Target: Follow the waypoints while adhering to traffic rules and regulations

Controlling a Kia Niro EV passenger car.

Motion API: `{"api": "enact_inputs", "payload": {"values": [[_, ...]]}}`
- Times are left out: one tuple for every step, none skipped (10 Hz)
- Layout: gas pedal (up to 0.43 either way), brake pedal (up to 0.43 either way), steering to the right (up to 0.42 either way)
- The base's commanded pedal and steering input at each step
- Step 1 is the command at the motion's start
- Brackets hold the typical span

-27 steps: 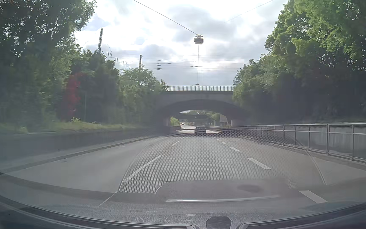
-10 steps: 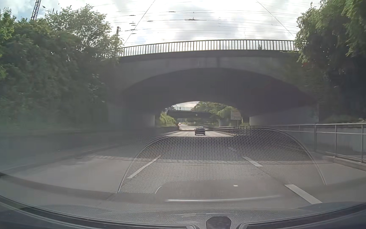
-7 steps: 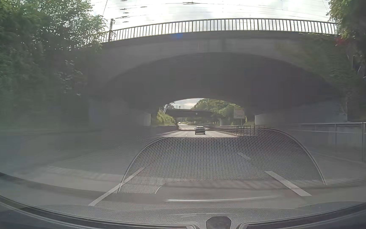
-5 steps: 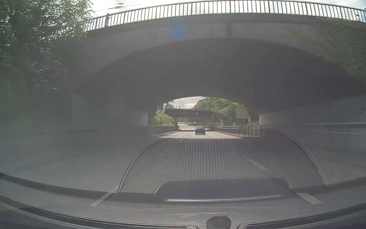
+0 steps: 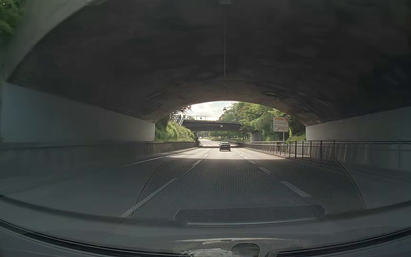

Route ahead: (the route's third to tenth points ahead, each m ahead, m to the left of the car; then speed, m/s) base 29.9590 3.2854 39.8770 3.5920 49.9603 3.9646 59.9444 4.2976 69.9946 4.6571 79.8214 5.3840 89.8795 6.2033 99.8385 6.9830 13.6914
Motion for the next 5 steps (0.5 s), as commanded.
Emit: {"api": "enact_inputs", "payload": {"values": [[0.087,0.000,-0.001],[0.087,0.000,-0.001],[0.087,0.000,-0.001],[0.087,0.000,-0.001],[0.087,0.000,-0.001]]}}
